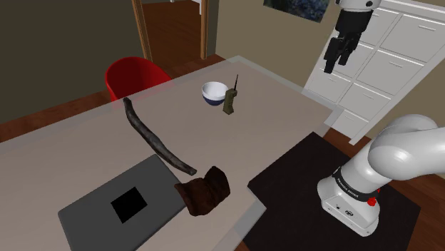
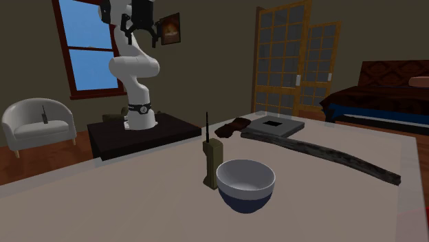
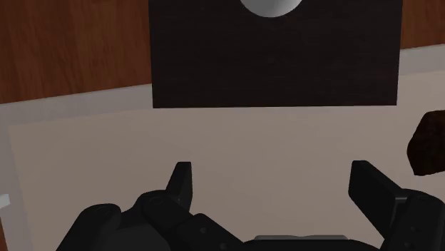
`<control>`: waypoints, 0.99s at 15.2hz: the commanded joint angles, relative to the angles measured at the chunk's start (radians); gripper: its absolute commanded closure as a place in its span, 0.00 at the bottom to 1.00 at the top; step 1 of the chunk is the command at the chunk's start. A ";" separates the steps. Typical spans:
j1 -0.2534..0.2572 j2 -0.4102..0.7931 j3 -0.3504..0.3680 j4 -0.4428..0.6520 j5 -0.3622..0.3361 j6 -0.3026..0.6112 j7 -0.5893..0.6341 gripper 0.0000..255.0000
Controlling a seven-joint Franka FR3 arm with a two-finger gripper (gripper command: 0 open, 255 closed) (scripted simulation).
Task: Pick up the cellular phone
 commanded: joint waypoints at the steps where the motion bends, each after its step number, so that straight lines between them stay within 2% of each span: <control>1: 0.000 0.000 0.000 0.000 0.000 0.000 0.000 0.00; 8: 0.016 0.257 0.006 0.055 0.023 0.173 0.028 0.00; 15: 0.029 0.532 0.011 0.176 0.046 0.300 0.046 0.00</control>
